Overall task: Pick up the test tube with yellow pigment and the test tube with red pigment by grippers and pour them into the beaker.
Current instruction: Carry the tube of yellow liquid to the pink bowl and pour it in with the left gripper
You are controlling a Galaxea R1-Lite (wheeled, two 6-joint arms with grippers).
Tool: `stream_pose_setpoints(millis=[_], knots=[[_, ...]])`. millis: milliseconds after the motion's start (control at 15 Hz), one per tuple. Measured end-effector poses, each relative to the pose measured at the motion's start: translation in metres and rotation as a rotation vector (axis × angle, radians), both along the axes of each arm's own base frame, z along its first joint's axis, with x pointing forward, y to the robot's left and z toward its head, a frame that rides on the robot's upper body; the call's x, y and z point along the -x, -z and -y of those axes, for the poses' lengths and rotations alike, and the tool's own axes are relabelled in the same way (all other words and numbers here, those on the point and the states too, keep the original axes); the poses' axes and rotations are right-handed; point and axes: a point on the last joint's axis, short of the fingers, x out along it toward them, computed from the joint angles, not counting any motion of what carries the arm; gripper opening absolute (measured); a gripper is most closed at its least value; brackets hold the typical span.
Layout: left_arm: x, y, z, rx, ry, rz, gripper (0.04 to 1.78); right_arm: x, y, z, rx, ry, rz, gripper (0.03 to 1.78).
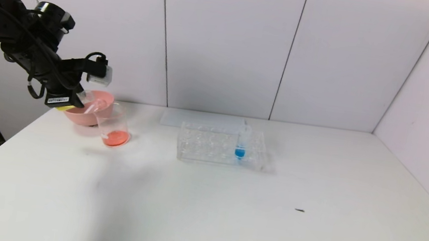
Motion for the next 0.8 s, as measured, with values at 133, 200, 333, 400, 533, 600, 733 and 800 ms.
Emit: stream_pose_setpoints(millis=[133,200,333,400,533,600,733,800], knots=[[-0.0001,0.0000,0.0003,-0.011,0.005,0.000,0.44,0.0000,0.0000,0.0000,0.000,0.000,0.000,1.70],[0.0001,-0.0002,0.0002,-0.015,0.007,0.000,0.44,0.0000,0.0000,0.0000,0.000,0.001,0.000,1.70],[0.0002,-0.0005,0.0007,-0.020,0.006,0.001,0.44,0.0000,0.0000,0.0000,0.000,0.000,0.000,1.70],[0.0003,-0.0008,0.0021,-0.023,0.007,0.002,0.44,0.0000,0.0000,0.0000,0.000,0.000,0.000,1.70],[0.0003,-0.0010,0.0026,-0.025,0.007,0.003,0.44,0.0000,0.0000,0.0000,0.000,0.000,0.000,1.70],[0.0004,-0.0012,0.0031,-0.026,0.008,0.004,0.44,0.0000,0.0000,0.0000,0.000,0.000,0.000,1.70],[0.0006,-0.0016,0.0040,-0.029,0.008,0.004,0.44,0.0000,0.0000,0.0000,0.000,0.000,0.000,1.70],[0.0006,-0.0017,0.0046,-0.036,0.006,0.005,0.44,0.0000,0.0000,0.0000,0.000,0.000,0.000,1.70]])
